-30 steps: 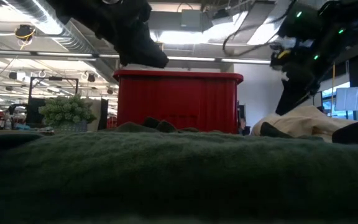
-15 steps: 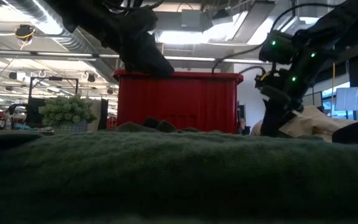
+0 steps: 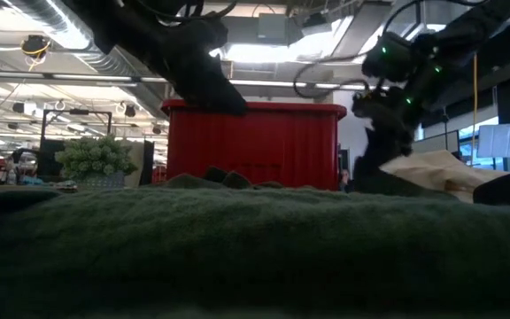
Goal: Fold laundry
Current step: Fold the green polo shirt
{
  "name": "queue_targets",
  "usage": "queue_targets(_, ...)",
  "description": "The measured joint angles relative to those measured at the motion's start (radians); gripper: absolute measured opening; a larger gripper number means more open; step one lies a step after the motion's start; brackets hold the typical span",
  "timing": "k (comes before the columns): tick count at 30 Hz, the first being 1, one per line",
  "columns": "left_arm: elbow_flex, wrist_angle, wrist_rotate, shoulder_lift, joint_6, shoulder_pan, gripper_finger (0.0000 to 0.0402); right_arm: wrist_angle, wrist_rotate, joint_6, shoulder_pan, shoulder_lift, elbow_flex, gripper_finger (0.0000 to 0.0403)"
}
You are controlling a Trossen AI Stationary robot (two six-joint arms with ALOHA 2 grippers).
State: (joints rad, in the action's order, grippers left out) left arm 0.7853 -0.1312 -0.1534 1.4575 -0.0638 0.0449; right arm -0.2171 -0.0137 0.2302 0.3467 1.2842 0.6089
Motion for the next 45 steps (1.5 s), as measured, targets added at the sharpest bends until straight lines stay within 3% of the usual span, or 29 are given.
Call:
queue_targets(12,0.0,-0.174,0.094,0.004,0.173,0.055,0.014,0.046,-0.023,-0.015,-0.164,0.0,0.193,0.0007)
queue_targets(21,0.0,-0.224,0.084,0.004,0.282,0.082,0.0209,0.067,0.003,-0.007,-0.199,0.0,0.216,0.0005)
queue_targets(28,0.0,-0.288,0.085,0.015,0.385,0.082,0.0257,0.224,-0.038,0.003,-0.198,0.02,0.218,0.0004)
queue_targets(37,0.048,-0.338,0.213,0.117,0.407,0.14,0.0261,0.293,-0.104,0.004,-0.198,0.131,0.248,0.0007)
queue_targets(42,0.106,-0.28,0.314,0.162,0.407,0.154,0.0261,0.286,-0.137,-0.003,-0.198,0.164,0.289,0.0008)
queue_targets(45,0.135,-0.225,0.324,0.175,0.42,0.154,0.025,0.26,-0.137,-0.023,-0.198,0.166,0.301,0.0008)
